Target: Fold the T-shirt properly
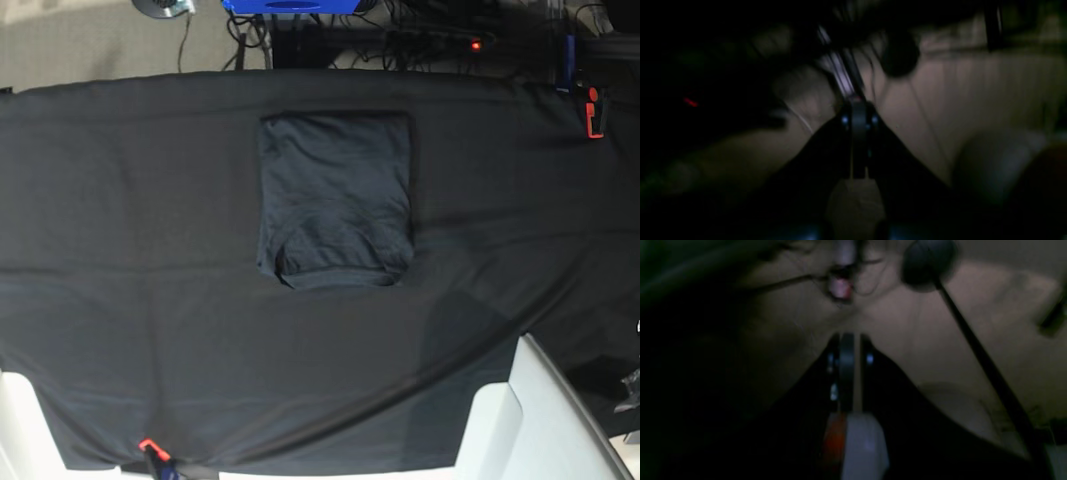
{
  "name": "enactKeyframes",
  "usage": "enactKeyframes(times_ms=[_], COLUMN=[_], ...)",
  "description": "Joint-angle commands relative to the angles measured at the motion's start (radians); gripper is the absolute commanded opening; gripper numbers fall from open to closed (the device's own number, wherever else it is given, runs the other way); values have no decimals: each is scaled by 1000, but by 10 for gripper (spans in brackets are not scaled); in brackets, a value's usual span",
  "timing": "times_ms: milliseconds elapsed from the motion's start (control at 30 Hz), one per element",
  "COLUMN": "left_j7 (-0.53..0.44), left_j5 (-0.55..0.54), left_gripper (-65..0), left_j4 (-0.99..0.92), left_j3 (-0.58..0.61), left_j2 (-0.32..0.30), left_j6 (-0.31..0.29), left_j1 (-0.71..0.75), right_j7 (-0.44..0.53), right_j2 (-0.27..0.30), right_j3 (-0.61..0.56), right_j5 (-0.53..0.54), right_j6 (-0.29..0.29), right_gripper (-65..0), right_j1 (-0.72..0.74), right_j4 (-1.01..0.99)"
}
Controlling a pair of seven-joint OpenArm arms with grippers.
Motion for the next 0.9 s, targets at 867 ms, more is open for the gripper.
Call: enactKeyframes(times_ms=[867], left_j7=[-418], left_j5=[100], left_gripper=[-650], left_j4=[-1188], left_j3=[453], left_j2=[75], left_j6=[463], left_j1=[-800], right_j7=[1014], right_j2=[-205], right_j3=[167], right_j5=[8], right_j6=[186], right_gripper=[-614], right_j1=[441], right_j4=[-1516])
